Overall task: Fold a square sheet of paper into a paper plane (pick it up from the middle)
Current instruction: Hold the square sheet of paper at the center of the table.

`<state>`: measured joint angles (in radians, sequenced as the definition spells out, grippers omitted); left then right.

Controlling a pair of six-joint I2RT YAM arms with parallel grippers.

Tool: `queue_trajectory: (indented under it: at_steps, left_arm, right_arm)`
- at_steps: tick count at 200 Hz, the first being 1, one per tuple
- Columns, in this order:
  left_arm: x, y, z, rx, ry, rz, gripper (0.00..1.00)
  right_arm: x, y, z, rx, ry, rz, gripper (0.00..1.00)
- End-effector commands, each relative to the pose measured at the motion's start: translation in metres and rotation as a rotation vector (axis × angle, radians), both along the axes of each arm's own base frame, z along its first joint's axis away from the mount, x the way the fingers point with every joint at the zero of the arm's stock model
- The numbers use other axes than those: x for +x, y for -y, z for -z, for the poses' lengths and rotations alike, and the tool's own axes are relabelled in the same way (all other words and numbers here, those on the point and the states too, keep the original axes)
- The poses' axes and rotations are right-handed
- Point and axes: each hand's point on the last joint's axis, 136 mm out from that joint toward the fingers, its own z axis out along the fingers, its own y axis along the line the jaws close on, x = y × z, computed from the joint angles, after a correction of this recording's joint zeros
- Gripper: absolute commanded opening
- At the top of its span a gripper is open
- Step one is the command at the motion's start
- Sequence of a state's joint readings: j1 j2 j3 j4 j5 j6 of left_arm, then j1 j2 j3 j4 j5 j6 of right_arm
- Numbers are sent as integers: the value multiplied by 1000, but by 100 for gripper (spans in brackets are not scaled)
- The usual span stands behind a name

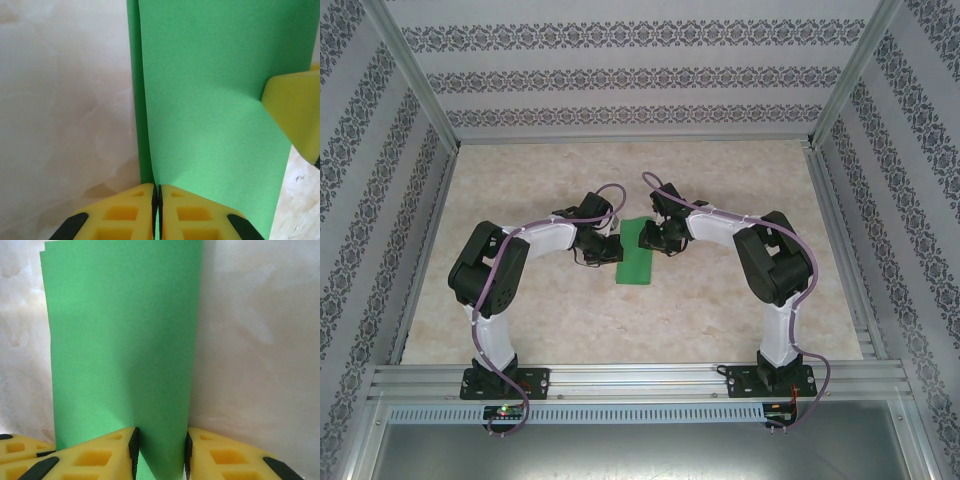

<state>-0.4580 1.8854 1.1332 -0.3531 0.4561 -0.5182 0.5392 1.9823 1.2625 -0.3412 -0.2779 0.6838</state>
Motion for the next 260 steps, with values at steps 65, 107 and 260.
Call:
queue_trajectory:
  at_steps: [65, 107, 260]
  left_arm:
    - [1, -10, -18, 66, 34, 31, 20]
    - [2, -11, -27, 69, 51, 33, 25]
    - [9, -40, -57, 73, 113, -64, 34]
  right_arm:
    - [-5, 2, 9, -62, -6, -49, 30]
    - [-6, 1, 10, -68, -7, -55, 30]
    - [-8, -3, 11, -129, -4, -95, 33]
